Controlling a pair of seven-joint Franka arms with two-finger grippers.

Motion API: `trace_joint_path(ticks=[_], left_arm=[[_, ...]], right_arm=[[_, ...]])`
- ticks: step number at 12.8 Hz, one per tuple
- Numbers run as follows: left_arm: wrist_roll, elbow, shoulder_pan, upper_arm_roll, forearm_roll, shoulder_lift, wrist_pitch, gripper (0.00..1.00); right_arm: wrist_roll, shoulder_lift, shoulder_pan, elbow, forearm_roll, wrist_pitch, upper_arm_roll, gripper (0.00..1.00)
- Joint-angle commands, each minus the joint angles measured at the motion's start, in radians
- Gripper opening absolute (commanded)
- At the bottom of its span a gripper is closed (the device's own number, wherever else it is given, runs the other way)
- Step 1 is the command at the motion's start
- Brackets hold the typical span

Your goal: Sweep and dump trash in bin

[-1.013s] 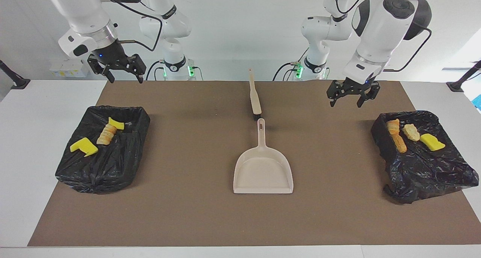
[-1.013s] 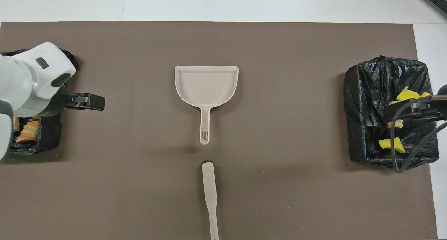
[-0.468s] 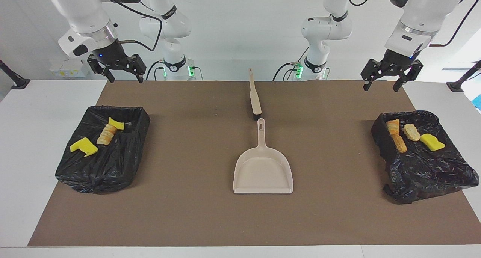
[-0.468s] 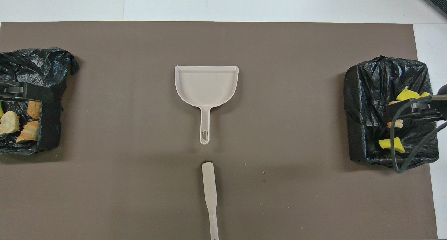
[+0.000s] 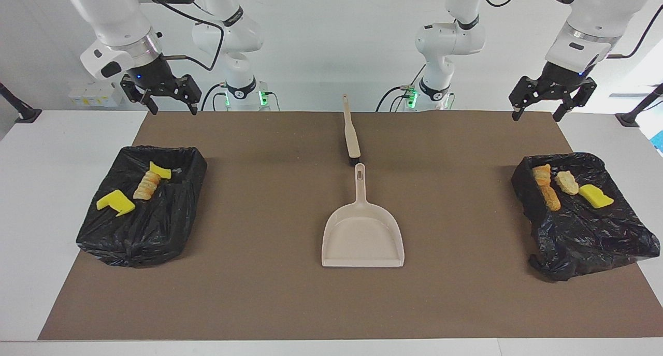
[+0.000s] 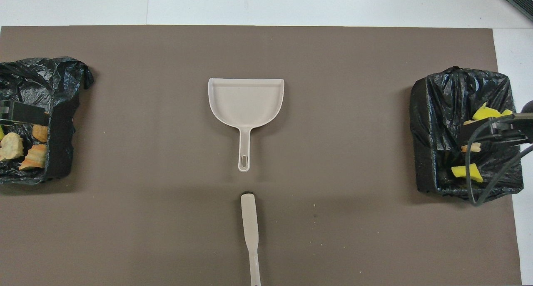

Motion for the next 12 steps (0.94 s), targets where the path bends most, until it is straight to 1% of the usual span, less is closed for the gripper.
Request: trace_joint_path(ticks=[1,5,12], left_arm=[[0.025,-0.031,0.012,0.011,0.007,-0.037,-0.056,1.0],[0.023,-0.063,0.022,0.014,0.011,-0.059,-0.071,1.0],[0.019,-0.062,0.023,0.014,0.011,-0.06,-0.078,1.0]], right_arm=[[0.02,-0.023,-0.002,-0.028,0.012,0.012,0.0,1.0],[0.02,-0.023,-0.002,-0.028,0.012,0.012,0.0,1.0],[0.02,-0.023,-0.002,-0.028,0.012,0.012,0.0,1.0]])
